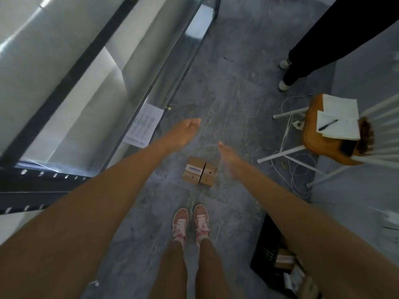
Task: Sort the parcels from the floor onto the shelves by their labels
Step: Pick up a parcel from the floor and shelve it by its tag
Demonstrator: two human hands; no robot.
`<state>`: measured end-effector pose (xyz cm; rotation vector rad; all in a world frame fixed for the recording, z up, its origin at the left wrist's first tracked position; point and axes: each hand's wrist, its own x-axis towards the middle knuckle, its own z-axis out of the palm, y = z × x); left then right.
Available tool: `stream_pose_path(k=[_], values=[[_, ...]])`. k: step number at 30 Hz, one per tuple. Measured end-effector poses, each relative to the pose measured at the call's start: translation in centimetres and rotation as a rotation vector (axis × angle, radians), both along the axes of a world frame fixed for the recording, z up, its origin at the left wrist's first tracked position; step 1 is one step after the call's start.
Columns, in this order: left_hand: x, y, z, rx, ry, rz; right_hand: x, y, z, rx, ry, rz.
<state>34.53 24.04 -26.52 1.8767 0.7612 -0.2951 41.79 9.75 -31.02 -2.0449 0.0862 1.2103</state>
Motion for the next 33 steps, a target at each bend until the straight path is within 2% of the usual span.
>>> stream_pose_path(k=[3, 8, 12, 15, 18, 20, 24, 26, 28, 33], values=[[0.6, 0.5, -7.2, -0.016, 0.056, 0.079, -0.3, 0.8, -7.7, -0.027, 0.155, -0.163], [1.7, 0.4, -22.2, -0.031, 0.104, 0.117, -1.1, 1.3, -23.4, -0.095, 0.283, -0.217], [2.3, -0.4, -34.6, 0.02, 0.196, 0.075, 0.0, 1.1, -33.0, -0.142, 0.242, -0.195], [3.3, -1.2, -43.5, -0.021, 0.247, 0.079, 1.0, 1.3, -40.5, -0.189, 0.189, -0.162], [3.4, -2.5, -51.0, -0.036, 0.334, -0.002, 2.3, 0.8, -51.9, -0.274, 0.148, -0.014], [2.9, -2.9, -56.2, -0.052, 0.389, -0.022, 2.9, 0.8, -57.5, -0.302, 0.185, -0.062], [3.0, -3.2, -63.5, -0.115, 0.426, 0.148, 2.5, 2.3, -56.4, -0.343, 0.164, -0.101], [3.5, -3.5, -64.4, -0.146, 0.448, 0.174, 2.6, 2.4, -57.4, -0.393, 0.111, -0.097], [3.5, -3.6, -65.3, -0.091, 0.462, 0.167, 2.6, 2.8, -58.3, -0.428, 0.059, -0.114], [3.3, -3.8, -67.1, -0.072, 0.488, 0.217, 2.7, 2.7, -58.0, -0.508, 0.045, -0.037]])
